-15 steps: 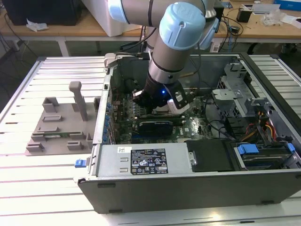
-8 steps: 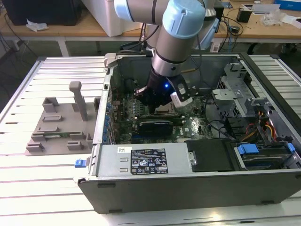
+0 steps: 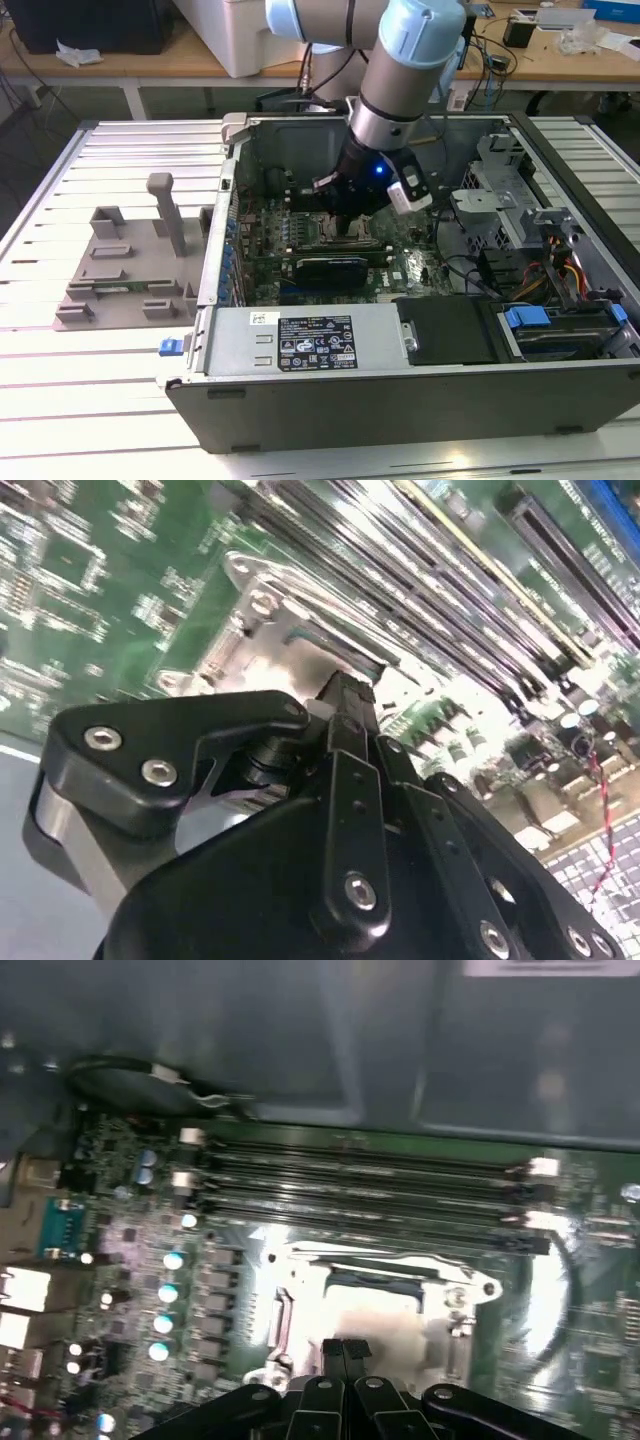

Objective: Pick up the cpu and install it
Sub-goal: 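Install the second cpu locking lever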

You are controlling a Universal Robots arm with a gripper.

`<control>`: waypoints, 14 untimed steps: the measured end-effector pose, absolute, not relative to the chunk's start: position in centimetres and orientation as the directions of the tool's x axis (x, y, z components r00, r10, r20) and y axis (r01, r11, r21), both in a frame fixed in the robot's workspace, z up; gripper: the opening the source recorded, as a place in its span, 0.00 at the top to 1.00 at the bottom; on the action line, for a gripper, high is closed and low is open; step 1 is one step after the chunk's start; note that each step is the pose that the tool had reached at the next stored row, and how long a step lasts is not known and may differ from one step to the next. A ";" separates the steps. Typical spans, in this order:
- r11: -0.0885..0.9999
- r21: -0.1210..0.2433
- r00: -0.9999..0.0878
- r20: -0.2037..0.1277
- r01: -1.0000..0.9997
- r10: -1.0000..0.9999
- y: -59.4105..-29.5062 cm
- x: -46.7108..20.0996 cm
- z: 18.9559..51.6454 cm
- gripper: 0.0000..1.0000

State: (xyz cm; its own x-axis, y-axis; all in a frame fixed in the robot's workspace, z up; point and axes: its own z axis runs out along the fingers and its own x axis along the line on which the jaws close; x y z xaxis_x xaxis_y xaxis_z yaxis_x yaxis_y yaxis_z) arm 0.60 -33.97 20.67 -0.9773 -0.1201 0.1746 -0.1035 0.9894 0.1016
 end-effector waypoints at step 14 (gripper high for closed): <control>0.995 0.015 -0.977 0.185 -0.103 -0.104 -33.1 0.8 27.3 0.89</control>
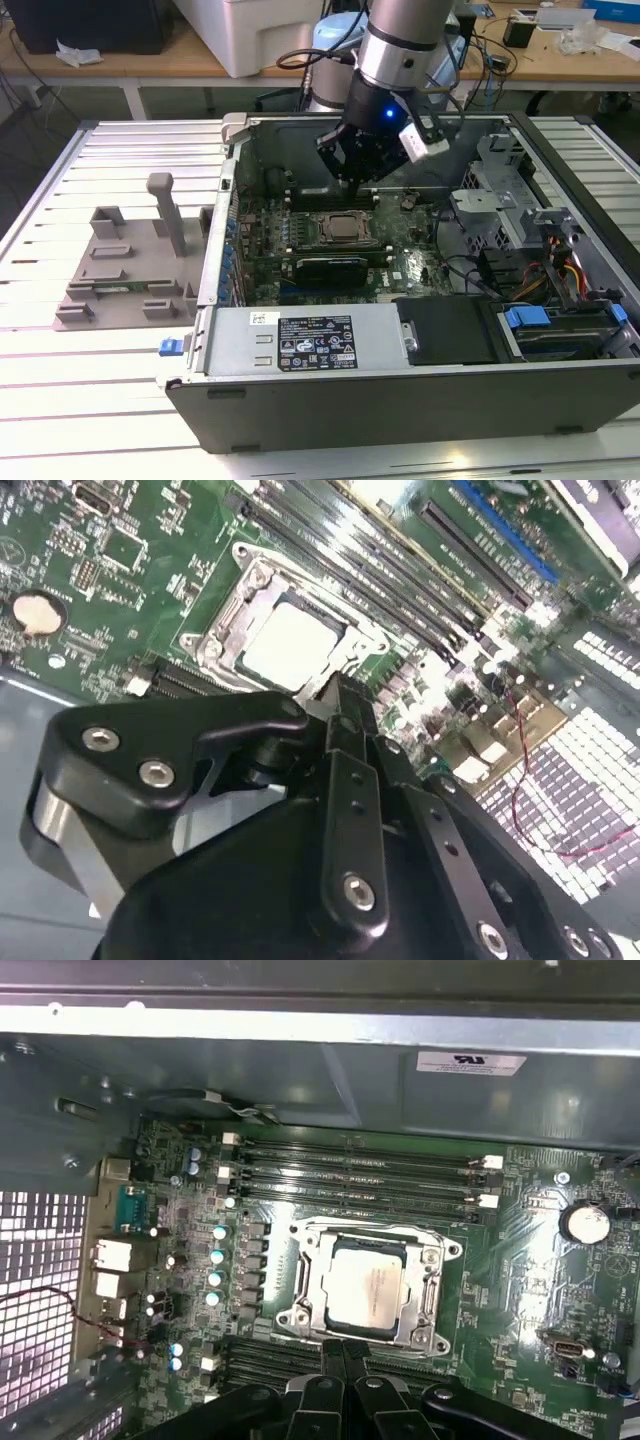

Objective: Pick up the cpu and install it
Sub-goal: 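Install the second cpu locking lever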

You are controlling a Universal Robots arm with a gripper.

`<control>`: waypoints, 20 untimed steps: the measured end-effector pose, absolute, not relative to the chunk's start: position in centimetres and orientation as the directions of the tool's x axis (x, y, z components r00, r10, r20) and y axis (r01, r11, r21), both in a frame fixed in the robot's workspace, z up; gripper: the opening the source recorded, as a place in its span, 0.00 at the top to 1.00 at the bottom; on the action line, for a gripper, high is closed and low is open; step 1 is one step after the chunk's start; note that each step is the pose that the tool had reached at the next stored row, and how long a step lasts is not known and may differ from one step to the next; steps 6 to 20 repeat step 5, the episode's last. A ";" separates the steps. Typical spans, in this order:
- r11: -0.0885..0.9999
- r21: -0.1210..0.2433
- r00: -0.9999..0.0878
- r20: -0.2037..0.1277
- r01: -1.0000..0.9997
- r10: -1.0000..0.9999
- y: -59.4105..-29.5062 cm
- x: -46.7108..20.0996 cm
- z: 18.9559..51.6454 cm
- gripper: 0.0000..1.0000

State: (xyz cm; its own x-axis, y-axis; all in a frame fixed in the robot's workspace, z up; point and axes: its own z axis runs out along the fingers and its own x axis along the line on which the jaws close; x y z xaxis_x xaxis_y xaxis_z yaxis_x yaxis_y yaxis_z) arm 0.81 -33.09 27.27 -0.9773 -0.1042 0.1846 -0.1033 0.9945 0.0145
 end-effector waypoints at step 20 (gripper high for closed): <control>0.995 0.014 -0.977 0.185 -0.103 -0.104 -33.1 0.8 27.3 0.89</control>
